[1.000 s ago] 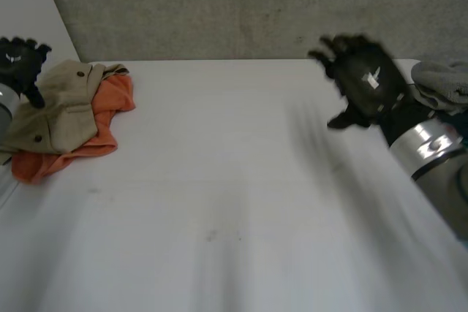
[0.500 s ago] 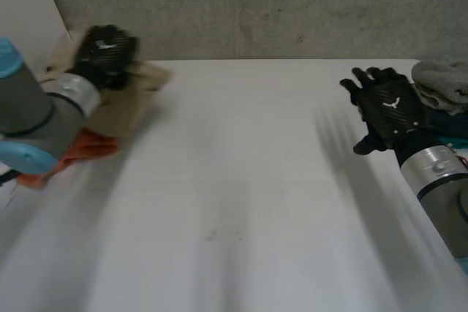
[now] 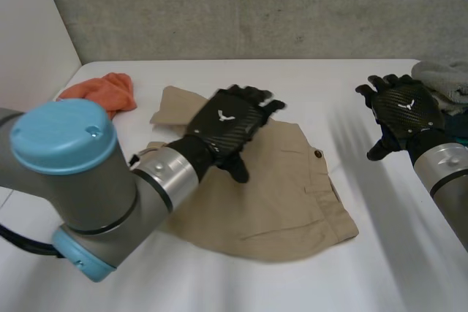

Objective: Fold the laundry.

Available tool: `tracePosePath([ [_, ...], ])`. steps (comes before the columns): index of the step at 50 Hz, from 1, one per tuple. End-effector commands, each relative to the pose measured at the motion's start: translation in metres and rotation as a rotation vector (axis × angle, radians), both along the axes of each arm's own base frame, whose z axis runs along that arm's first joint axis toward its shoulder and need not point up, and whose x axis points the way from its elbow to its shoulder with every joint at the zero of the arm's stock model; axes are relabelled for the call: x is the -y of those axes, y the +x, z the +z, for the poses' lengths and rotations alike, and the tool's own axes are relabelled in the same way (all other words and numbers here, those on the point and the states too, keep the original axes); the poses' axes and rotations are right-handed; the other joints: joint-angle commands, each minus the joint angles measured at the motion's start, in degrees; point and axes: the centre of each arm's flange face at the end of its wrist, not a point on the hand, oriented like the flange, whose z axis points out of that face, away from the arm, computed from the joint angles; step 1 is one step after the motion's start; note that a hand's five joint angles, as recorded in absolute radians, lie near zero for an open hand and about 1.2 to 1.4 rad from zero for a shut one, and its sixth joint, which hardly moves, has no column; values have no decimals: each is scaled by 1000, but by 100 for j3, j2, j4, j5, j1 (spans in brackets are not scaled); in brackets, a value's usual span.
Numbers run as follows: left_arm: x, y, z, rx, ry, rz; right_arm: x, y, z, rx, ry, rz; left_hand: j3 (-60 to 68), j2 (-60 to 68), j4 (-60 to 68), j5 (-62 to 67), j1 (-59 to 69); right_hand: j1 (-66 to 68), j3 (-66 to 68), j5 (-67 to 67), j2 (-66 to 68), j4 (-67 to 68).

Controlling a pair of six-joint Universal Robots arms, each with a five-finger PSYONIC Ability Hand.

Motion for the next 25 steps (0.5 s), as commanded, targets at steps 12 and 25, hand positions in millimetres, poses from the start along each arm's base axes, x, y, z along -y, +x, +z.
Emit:
tracePosePath([
  [12, -9, 102, -25, 255, 136, 444, -83, 5, 3, -247, 478, 155, 2832, 2862, 2882, 2777, 2958, 483, 412, 258, 388, 294],
  [25, -13, 125, -75, 422, 299, 451, -99, 21, -51, -371, 331, 305, 2228, 2259, 2279, 2174, 2355, 939, 868, 714, 844, 749],
])
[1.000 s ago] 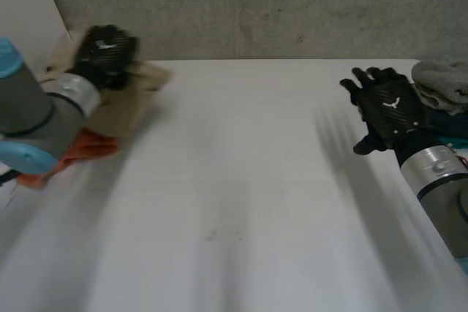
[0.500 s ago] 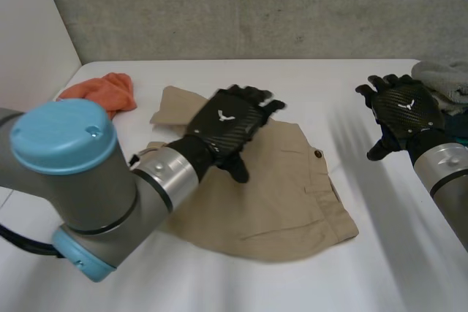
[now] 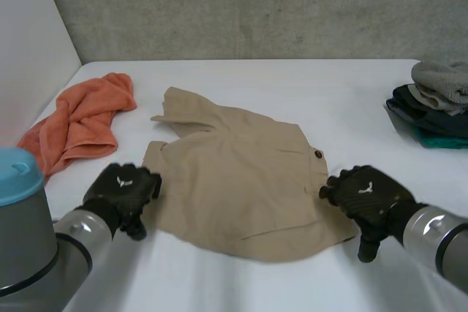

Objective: Fold the laundry.

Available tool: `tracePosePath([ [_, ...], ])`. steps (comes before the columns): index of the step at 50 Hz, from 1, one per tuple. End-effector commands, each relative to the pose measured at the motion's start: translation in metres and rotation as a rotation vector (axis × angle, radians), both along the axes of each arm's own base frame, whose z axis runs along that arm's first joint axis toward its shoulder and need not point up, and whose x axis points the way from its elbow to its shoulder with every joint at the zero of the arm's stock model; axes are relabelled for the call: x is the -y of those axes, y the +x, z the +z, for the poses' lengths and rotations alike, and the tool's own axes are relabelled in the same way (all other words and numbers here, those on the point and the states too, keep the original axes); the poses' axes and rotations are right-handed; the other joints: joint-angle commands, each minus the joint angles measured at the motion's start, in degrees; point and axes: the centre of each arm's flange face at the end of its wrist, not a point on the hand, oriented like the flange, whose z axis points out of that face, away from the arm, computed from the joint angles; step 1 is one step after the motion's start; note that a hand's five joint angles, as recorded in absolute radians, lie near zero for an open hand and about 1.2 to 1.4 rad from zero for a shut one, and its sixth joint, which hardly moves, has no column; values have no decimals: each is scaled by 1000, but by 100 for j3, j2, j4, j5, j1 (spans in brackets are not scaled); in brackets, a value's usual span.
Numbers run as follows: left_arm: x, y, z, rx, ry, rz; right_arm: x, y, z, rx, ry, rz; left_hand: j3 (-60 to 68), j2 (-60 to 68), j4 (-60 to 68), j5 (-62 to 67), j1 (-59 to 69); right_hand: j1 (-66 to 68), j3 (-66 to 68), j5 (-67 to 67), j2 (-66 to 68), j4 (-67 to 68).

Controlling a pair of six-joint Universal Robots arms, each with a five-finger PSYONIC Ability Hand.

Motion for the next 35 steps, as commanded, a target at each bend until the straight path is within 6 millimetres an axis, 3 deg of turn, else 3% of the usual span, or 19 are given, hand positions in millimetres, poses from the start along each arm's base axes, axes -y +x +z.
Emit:
tracePosePath([
  [1, 5, 4, -28, 25, 101, -6, 3, 12, -33, 10, -70, 67, -350, -355, -354, -339, -385, 692, 410, 418, 424, 412],
  [6, 18, 1, -38, 17, 85, -5, 8, 19, -43, 16, -101, 85, -1144, -1149, -1148, -1132, -1179, 1060, 778, 786, 792, 781],
  [11, 29, -3, -44, -2, 39, -6, 11, 25, -48, 19, -115, 105, -1144, -1149, -1149, -1133, -1179, 2606, 2323, 2332, 2338, 2326],
  [15, 36, -6, -46, -9, 4, -11, 11, 32, -50, 26, -124, 125, -1094, -1099, -1098, -1082, -1129, 6565, 6283, 6291, 6297, 6286],
  [24, 51, -15, -57, 35, -57, -50, 18, 33, -45, 88, -111, 75, -607, -612, -612, -596, -642, 6574, 6291, 6300, 6305, 6294],
  [27, 57, -18, -62, 56, -77, -68, 19, 33, -42, 100, -108, 63, 300, 295, 296, 311, 265, 6574, 6291, 6300, 6305, 6294],
  [35, 66, -24, -65, 67, -106, -86, 23, 32, -36, 129, -111, 34, 4367, 4362, 4363, 4379, 4332, 6574, 6291, 6300, 6305, 6294],
])
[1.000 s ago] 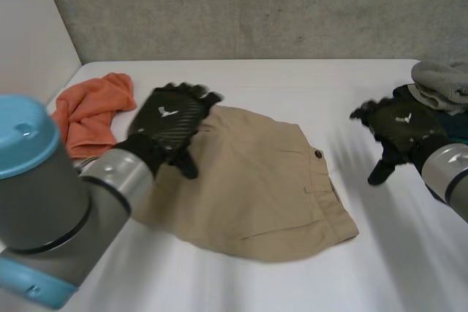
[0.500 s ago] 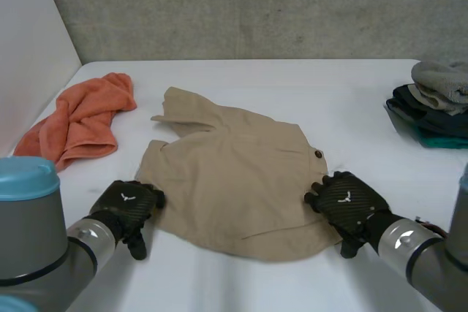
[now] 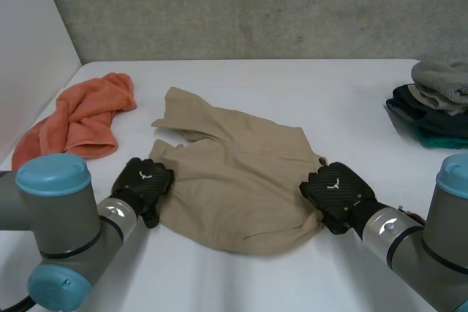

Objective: Fold the laundry.

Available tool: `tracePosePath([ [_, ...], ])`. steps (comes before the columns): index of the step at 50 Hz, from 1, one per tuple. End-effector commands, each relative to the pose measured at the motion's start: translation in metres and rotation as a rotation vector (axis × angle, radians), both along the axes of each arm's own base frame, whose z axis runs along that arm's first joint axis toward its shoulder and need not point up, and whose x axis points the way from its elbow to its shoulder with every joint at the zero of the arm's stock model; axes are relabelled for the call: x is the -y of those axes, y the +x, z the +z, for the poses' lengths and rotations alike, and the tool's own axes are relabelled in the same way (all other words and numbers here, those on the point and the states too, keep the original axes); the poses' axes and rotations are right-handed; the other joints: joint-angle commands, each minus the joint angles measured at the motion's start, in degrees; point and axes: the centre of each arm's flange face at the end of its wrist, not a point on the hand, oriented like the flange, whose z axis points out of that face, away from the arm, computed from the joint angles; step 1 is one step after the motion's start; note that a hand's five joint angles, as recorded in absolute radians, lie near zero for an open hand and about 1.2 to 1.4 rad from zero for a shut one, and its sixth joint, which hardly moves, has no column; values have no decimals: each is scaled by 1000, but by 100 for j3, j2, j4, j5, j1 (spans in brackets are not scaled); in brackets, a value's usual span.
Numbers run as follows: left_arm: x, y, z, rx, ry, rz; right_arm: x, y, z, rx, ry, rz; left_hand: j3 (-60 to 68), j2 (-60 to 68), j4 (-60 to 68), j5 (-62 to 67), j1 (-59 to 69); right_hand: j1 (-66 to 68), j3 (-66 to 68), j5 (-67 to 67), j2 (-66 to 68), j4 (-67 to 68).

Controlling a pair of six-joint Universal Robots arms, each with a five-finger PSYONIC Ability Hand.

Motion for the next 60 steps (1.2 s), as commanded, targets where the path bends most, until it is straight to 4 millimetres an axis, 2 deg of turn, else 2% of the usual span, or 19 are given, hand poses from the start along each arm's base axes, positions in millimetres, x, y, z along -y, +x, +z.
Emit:
tracePosePath([
  [1, 8, -5, 3, 3, -33, -13, 6, -3, 8, 23, -11, -35, 3451, 3414, 3440, 4126, 3365, 2448, 1218, 1432, 1257, 1205],
  [4, 8, -6, 13, -6, -62, -11, 9, -4, 13, 17, -31, -60, 3453, 3416, 3442, 4128, 3367, 2448, 1218, 1432, 1257, 1205],
  [5, 8, -7, 30, -22, -102, -12, 12, -6, 16, 9, -41, -81, 3453, 3416, 3442, 4128, 3367, 2448, 1218, 1432, 1257, 1205],
  [8, 6, -8, 57, -56, -171, -16, 16, -9, 26, -6, -58, -125, 3453, 3416, 3442, 4128, 3367, 2448, 1218, 1432, 1257, 1205],
  [9, 2, -8, 73, -78, -208, -19, 16, -10, 29, -8, -60, -133, 3453, 3416, 3442, 4128, 3367, 2448, 1218, 1432, 1257, 1205],
  [12, -6, -8, 95, -102, -258, -29, 17, -11, 41, -16, -65, -140, 3453, 3416, 3442, 4128, 3367, 2448, 1218, 1432, 1257, 1205],
  [13, -11, -9, 108, -116, -282, -37, 16, -11, 44, -15, -65, -138, 3453, 3416, 3442, 4128, 3367, 2448, 1218, 1432, 1257, 1205],
  [17, -21, -7, 125, -144, -298, -43, 14, -11, 55, -5, -69, -130, 3453, 3416, 3442, 4128, 3367, 2448, 1218, 1432, 1257, 1205],
  [20, -22, -7, 124, -161, -276, -40, 12, -11, 54, -2, -57, -127, 3453, 3416, 3442, 4128, 3367, 2448, 1218, 1432, 1257, 1205],
  [21, -22, -7, 122, -172, -262, -39, 11, -10, 52, -3, -53, -125, 2257, 2219, 2245, 2932, 2170, 2448, 1218, 1432, 1257, 1205],
  [23, -23, -5, 117, -173, -239, -38, 8, -9, 50, -5, -43, -118, 1122, 1084, 1110, 1797, 1035, 2448, 1218, 1432, 1257, 1205],
  [26, -21, -6, 95, -153, -165, -42, 4, -8, 45, -10, -28, -112, 715, 678, 704, 1390, 629, 2448, 1218, 1432, 1257, 1205],
  [28, -22, -8, 78, -132, -112, -51, 4, -9, 42, -9, -15, -119, -238, -276, -250, 437, -325, 2448, 1218, 1432, 1257, 1205],
  [30, -24, -9, 69, -120, -84, -53, 6, -9, 40, -2, -3, -132, -547, -585, -559, 128, -634, 2448, 1218, 1432, 1257, 1205],
  [33, -31, -6, 60, -103, -37, -49, 8, -9, 37, 29, 29, -156, -598, -636, -610, 77, -685, 2448, 1218, 1432, 1257, 1205],
  [39, -43, -1, 58, -94, -9, -51, 12, -11, 37, 92, 76, -199, -548, -586, -559, 127, -635, 2448, 1218, 1432, 1257, 1205],
  [47, -54, 1, 47, -76, 30, -60, 13, -11, 30, 90, 98, -203, -917, -955, -929, -242, -1004, 2448, 1218, 1432, 1257, 1205],
  [57, -36, -2, 24, -60, 52, -45, 12, -10, 29, 90, 102, -201, -717, -754, -728, -42, -803, 2448, 1218, 1432, 1257, 1205],
  [60, -29, -5, 18, -59, 41, -44, 11, -10, 29, 89, 104, -198, 575, 537, 563, 1250, 488, 2448, 1218, 1432, 1257, 1205],
])
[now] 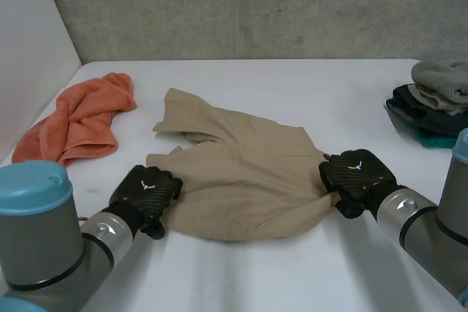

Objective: Fold the laundry.

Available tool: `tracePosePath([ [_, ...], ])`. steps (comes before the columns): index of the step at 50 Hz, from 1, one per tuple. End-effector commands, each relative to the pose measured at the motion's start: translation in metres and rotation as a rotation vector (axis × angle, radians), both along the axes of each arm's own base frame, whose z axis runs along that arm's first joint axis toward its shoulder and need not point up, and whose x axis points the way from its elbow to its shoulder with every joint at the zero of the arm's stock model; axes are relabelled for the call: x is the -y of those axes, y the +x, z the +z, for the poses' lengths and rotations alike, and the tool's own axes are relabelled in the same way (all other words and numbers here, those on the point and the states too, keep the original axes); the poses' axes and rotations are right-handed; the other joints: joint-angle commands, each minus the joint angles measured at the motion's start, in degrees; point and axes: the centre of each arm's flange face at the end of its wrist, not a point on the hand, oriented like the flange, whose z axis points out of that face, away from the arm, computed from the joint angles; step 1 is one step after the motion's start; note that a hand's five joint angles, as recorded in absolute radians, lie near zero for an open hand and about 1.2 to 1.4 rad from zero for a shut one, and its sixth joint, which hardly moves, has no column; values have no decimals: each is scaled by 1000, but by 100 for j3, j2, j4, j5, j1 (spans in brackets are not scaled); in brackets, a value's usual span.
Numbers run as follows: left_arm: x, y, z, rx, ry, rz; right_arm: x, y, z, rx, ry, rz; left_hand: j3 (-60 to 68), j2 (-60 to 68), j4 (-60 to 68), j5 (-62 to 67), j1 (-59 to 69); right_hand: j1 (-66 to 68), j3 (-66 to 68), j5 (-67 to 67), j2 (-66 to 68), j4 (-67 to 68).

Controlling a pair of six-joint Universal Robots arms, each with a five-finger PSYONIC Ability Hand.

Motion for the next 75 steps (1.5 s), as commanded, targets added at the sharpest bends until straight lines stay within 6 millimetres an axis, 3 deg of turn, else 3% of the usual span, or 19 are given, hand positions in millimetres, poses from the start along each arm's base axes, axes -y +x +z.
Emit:
tracePosePath([
  [1, 20, -6, -16, 5, -14, 9, -2, 1, -1, -1, 1, 7, 2244, 2263, 2283, 2334, 2232, 2416, 1202, 1340, 1256, 1200],
  [4, 27, -9, -19, 8, -20, 10, -1, 0, -1, -5, 3, 2, 4632, 4651, 4671, 4722, 4620, 2416, 1202, 1340, 1256, 1200],
  [10, 20, -12, -4, 15, -19, -1, -5, 1, 14, -47, -20, 28, 4635, 4654, 4675, 4725, 4623, 2416, 1202, 1340, 1256, 1200],
  [15, -19, -3, 59, 25, -4, -27, -38, -13, 46, -264, 27, 142, 4635, 4654, 4675, 4725, 4623, 2416, 1202, 1340, 1256, 1200],
  [19, -42, 7, 69, 90, 119, -43, -67, -24, 53, -449, 127, 281, 4635, 4654, 4675, 4725, 4623, 2416, 1202, 1340, 1256, 1200],
  [23, -52, 11, 65, 161, 201, -64, -68, -24, 55, -478, 122, 311, 4635, 4654, 4675, 4725, 4623, 2416, 1202, 1340, 1256, 1200],
  [29, -34, -1, 41, 209, 173, -97, -56, -16, 33, -445, 142, 290, 4635, 4654, 4675, 4725, 4623, 2416, 1202, 1340, 1256, 1200],
  [33, -1, -14, 24, 235, 122, -95, -39, -3, 17, -444, 126, 282, 4635, 4654, 4675, 4725, 4623, 2416, 1202, 1340, 1256, 1200],
  [37, 39, -30, 33, 229, -9, -46, -10, 14, 30, -414, 4, 186, 4635, 4654, 4675, 4725, 4623, 2416, 1202, 1340, 1256, 1200],
  [41, 86, -48, 79, 146, -254, 21, 38, 37, 77, -304, -269, 41, 4635, 4654, 4675, 4725, 4623, 2416, 1202, 1340, 1256, 1200],
  [46, 137, -66, 182, -88, -748, 97, 79, 54, 156, -110, -643, -65, 4635, 4654, 4675, 4725, 4623, 2416, 1202, 1340, 1256, 1200],
  [49, 147, -66, 224, -188, -936, 129, 93, 61, 205, 32, -893, -122, 4635, 4654, 4675, 4725, 4623, 2416, 1202, 1340, 1256, 1200],
  [53, 152, -61, 281, -312, -1186, 142, 100, 64, 242, 153, -1123, -175, 4635, 4654, 4675, 4725, 4623, 2416, 1202, 1340, 1256, 1200],
  [56, 152, -60, 292, -337, -1225, 146, 101, 65, 253, 197, -1203, -192, 4635, 4654, 4675, 4725, 4623, 2416, 1202, 1340, 1256, 1200],
  [60, 153, -60, 289, -382, -1196, 135, 108, 68, 244, 200, -1202, -192, 4635, 4654, 4675, 4725, 4623, 2416, 1202, 1340, 1256, 1200],
  [67, 158, -59, 220, -331, -979, 107, 106, 79, 199, 153, -1092, -130, 4635, 4654, 4675, 4725, 4623, 2416, 1202, 1340, 1256, 1200],
  [71, 150, -58, 159, -251, -811, 86, 106, 82, 134, 70, -930, -76, 4635, 4654, 4675, 4725, 4623, 2416, 1202, 1340, 1256, 1200],
  [73, 136, -56, 111, -186, -673, 68, 102, 79, 86, -10, -774, -47, 4635, 4654, 4675, 4725, 4623, 2416, 1202, 1340, 1256, 1200],
  [75, 130, -54, 93, -162, -616, 63, 95, 75, 50, -81, -639, -21, 4635, 4654, 4675, 4725, 4623, 2416, 1202, 1340, 1256, 1200],
])
